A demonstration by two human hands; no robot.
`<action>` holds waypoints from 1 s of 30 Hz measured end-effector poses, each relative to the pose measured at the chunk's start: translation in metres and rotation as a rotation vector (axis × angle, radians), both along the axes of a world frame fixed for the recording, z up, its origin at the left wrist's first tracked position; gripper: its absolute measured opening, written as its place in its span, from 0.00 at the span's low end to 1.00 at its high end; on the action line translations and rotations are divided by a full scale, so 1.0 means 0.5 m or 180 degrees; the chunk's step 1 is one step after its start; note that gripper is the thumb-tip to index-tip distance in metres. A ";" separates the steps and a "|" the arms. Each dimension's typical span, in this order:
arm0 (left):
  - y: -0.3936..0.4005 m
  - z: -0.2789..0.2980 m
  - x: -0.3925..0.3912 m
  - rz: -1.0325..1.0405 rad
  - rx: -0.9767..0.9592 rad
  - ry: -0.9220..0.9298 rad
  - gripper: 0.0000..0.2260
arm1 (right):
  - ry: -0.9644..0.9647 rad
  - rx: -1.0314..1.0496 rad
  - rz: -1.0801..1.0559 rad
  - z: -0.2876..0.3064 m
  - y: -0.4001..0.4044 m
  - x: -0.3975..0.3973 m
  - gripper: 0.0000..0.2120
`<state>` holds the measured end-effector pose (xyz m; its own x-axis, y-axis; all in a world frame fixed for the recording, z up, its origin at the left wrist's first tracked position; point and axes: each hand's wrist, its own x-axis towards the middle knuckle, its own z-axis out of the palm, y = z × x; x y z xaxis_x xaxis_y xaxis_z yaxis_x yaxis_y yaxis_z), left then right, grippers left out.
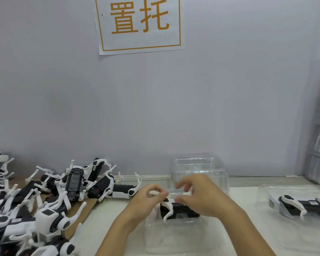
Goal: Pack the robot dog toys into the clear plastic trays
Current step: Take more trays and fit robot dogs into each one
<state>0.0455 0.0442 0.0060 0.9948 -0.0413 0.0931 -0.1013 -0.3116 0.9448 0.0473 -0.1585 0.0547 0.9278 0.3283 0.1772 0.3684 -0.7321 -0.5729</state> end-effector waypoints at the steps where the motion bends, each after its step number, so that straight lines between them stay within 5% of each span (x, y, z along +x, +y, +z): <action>1: 0.000 -0.002 0.002 0.0085 -0.0210 -0.0035 0.05 | -0.0002 0.0077 0.0129 -0.004 0.018 -0.006 0.15; 5: -0.006 -0.014 0.012 0.0334 -0.0602 -0.0173 0.04 | 0.0022 0.0026 0.0284 -0.034 0.072 -0.019 0.13; 19: -0.003 -0.034 0.024 0.0418 -0.0378 -0.0320 0.04 | 0.0149 0.0234 0.0349 -0.034 0.042 -0.005 0.12; 30: -0.004 -0.033 0.025 0.0457 -0.0441 -0.0261 0.04 | 0.0496 0.0101 -0.0292 -0.010 -0.076 0.015 0.09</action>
<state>0.0580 0.0423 -0.0106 0.9784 0.1193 0.1690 -0.1436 -0.1961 0.9700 0.0551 -0.1967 0.0498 0.9707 0.2375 0.0378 0.2058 -0.7392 -0.6413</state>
